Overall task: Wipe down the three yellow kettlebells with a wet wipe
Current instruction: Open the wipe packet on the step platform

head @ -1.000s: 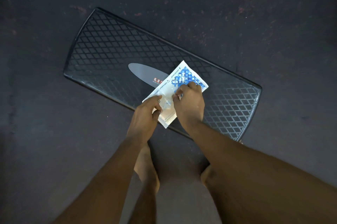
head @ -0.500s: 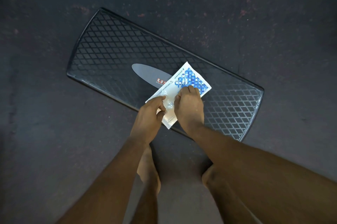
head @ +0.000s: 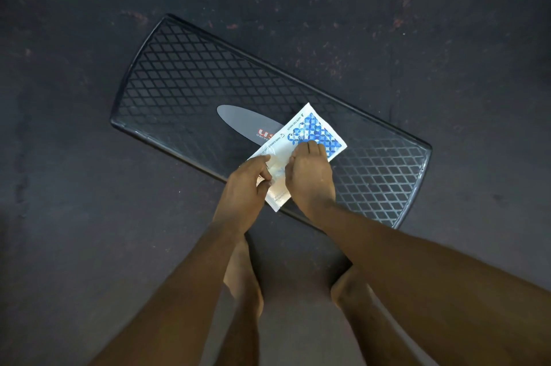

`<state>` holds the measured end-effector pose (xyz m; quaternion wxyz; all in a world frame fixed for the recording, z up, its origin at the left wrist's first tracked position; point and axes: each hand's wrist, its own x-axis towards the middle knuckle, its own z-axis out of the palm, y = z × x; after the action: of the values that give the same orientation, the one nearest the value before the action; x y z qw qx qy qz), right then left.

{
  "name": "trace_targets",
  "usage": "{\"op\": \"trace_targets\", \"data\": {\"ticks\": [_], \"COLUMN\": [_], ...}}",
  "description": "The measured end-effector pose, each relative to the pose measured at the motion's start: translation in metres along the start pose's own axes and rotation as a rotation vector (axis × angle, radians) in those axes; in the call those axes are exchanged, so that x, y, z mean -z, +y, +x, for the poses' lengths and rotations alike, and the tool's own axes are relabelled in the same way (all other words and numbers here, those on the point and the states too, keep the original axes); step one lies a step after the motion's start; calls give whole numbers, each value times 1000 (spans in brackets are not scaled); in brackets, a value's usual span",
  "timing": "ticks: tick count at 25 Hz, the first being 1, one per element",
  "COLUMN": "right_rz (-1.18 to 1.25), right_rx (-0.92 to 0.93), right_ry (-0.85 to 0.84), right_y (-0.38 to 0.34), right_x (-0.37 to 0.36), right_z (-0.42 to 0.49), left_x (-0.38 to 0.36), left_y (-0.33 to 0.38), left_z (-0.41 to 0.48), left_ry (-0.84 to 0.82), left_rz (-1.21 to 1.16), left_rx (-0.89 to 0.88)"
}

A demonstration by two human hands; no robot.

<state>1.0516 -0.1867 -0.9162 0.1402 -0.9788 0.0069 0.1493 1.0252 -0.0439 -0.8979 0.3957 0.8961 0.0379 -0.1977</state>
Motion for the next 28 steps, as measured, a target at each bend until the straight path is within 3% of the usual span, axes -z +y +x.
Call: {"op": "trace_targets", "data": {"ticks": [9,19,28], "right_rz": [202,9,227], "right_rx": [-54,76,36], "right_ry": [33,-77,6], "right_y": [4,7,15], "right_x": [-1,-1,12], "right_z": [-8,0,-19], "left_x": [-7,0,-2], "left_y": [-4,-1,10], "left_z": [-4,-2,-4], "left_ry": [25,19,36], "left_rz": [-34,20,-26], "left_rx": [-18,-34,-94]}}
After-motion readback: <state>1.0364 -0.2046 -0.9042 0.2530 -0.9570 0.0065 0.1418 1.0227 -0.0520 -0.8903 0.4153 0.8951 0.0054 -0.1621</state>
